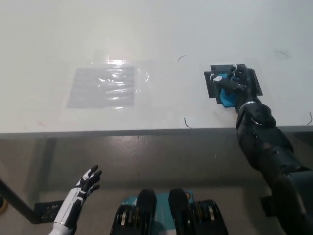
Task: A soft sponge is kept on the balc marked spot on the table infront of the robot and it uses its right hand fist to press down on it and drrags it across the table in a back and forth manner twice to clean it
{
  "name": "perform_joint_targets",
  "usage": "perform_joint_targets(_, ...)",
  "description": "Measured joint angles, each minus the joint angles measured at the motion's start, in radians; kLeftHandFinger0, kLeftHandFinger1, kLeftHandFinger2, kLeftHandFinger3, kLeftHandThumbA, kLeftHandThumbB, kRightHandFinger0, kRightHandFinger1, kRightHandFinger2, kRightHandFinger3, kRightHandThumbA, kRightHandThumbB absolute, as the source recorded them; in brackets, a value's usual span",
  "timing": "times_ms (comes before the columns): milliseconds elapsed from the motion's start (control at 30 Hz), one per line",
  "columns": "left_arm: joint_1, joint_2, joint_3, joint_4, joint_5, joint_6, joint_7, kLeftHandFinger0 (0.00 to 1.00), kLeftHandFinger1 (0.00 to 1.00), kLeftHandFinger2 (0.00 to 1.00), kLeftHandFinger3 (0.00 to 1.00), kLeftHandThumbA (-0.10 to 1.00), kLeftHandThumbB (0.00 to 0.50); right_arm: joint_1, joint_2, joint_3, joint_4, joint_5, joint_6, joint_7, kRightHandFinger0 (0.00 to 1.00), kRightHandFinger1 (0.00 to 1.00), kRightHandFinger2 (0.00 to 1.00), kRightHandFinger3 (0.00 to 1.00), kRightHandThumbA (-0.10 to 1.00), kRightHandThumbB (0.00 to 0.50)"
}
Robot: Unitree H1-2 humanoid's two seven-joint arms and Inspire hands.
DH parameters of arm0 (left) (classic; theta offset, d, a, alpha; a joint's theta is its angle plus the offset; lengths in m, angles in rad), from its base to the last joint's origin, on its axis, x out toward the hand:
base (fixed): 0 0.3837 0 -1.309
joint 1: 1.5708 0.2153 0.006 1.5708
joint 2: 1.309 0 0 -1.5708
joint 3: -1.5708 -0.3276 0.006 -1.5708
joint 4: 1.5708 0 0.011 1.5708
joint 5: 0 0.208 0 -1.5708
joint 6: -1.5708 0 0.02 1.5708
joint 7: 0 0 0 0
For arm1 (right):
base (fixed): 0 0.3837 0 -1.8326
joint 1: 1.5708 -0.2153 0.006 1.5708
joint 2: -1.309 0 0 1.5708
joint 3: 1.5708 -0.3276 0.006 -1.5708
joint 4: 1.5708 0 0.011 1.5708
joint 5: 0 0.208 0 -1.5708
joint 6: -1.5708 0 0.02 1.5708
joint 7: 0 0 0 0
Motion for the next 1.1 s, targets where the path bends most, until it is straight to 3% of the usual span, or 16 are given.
perform_joint_targets(100, -0.003, 0.0, 0.0, 0.0, 0.0, 0.0, 0.0, 1.0, 1.0, 1.0, 1.0, 1.0, 0.5, -0.005, 0.024, 0.0, 0.0, 0.0, 0.0, 0.007, 0.0, 0.0, 0.03, 0.0, 1.0, 0.214)
perform_joint_targets(233, -0.01, 0.0, 0.0, 0.0, -0.002, 0.0, -0.001, 1.0, 1.0, 1.0, 1.0, 1.0, 0.5, -0.012, 0.061, -0.004, 0.0, 0.003, -0.001, 0.02, 0.0, 0.0, 0.0, 0.0, 1.0, 0.201)
perform_joint_targets(367, -0.011, -0.001, 0.001, 0.0, -0.002, 0.0, -0.002, 1.0, 1.0, 1.0, 1.0, 1.0, 0.5, -0.027, 0.151, -0.008, 0.0, 0.005, -0.001, 0.036, 0.0, 0.0, 0.0, 0.0, 1.0, 0.22)
perform_joint_targets(667, -0.011, -0.001, 0.004, 0.0, -0.003, 0.0, -0.006, 1.0, 1.0, 1.0, 1.0, 1.0, 0.5, -0.035, 0.302, 0.008, 0.0, 0.0, -0.006, 0.086, 0.0, 0.0, 0.0, 0.0, 1.0, 0.195)
perform_joint_targets(967, -0.019, -0.001, 0.006, 0.0, -0.004, 0.0, -0.009, 1.0, 1.0, 1.0, 1.0, 1.0, 0.5, -0.034, 0.289, 0.015, 0.001, -0.007, -0.01, 0.114, 0.0, 0.0, 0.04, 0.0, 1.0, 0.216)
perform_joint_targets(1100, -0.026, -0.001, 0.008, 0.0, -0.004, -0.001, -0.009, 1.0, 1.0, 1.0, 1.0, 1.0, 0.5, -0.034, 0.263, 0.015, 0.001, -0.015, -0.008, 0.113, 0.0, 0.0, 0.05, 0.01, 1.0, 0.199)
